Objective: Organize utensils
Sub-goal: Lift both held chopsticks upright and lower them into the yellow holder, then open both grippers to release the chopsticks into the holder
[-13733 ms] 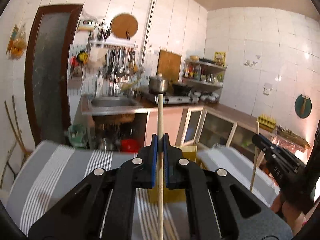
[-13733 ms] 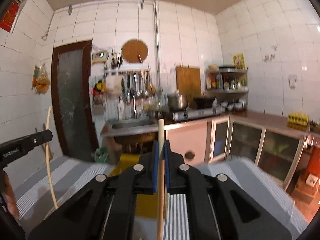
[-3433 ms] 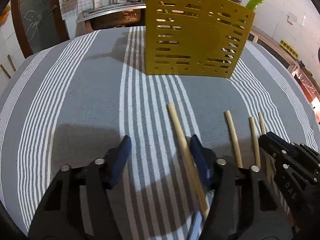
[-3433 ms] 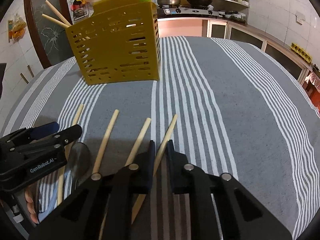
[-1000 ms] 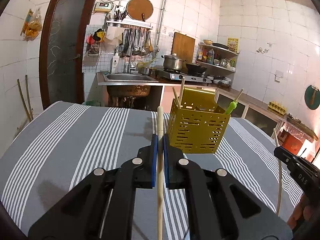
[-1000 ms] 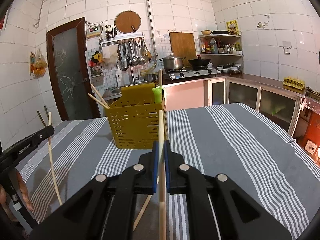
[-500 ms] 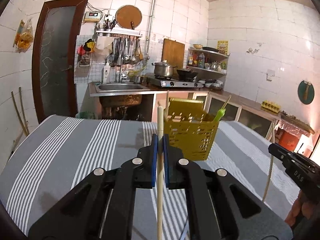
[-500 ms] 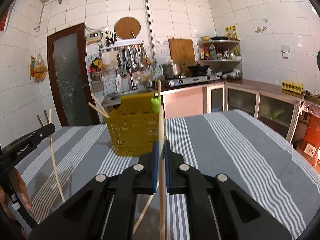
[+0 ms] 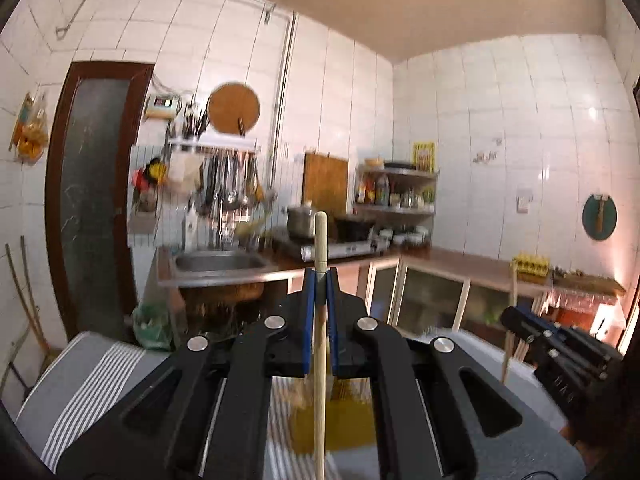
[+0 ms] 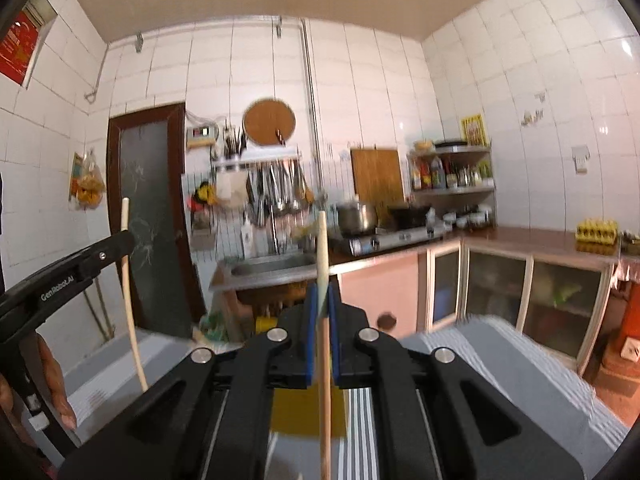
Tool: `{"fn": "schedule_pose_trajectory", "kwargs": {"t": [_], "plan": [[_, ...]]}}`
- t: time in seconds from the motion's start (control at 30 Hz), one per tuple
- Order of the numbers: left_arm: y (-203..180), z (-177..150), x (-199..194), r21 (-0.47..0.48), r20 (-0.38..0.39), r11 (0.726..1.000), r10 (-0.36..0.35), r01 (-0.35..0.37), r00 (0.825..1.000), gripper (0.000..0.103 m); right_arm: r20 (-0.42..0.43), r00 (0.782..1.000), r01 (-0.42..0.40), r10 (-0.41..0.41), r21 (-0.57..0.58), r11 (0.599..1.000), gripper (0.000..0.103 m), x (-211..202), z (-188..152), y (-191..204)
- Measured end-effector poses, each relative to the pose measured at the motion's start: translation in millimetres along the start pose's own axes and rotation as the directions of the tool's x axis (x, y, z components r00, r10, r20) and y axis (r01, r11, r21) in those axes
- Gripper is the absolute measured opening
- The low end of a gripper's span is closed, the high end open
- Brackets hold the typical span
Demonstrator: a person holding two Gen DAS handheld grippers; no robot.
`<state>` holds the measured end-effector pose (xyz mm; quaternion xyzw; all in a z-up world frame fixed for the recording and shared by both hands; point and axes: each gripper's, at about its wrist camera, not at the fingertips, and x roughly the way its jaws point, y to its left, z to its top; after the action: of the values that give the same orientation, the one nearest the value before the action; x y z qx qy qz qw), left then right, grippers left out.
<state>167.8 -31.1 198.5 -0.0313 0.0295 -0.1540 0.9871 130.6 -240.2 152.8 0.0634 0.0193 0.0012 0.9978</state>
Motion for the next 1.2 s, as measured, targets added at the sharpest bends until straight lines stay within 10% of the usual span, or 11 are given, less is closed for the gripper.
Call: {"fn": "schedule_pose_trajectory", "kwargs": {"t": [0.53,1.2], "plan": [[-4,1,108,-0.051,0.149,0.997,0.057,-0.050,0.987,0.004,0.170,0.985,0.013,-0.025,0.071,0.997,0.006,110,24,5],[3,-44,143,-0.041,0.051,0.996,0.084,-0.081,0.995,0.005,0.056,0.998,0.038,-0.039,0.020,0.999,0.007,155,-39,1]]}}
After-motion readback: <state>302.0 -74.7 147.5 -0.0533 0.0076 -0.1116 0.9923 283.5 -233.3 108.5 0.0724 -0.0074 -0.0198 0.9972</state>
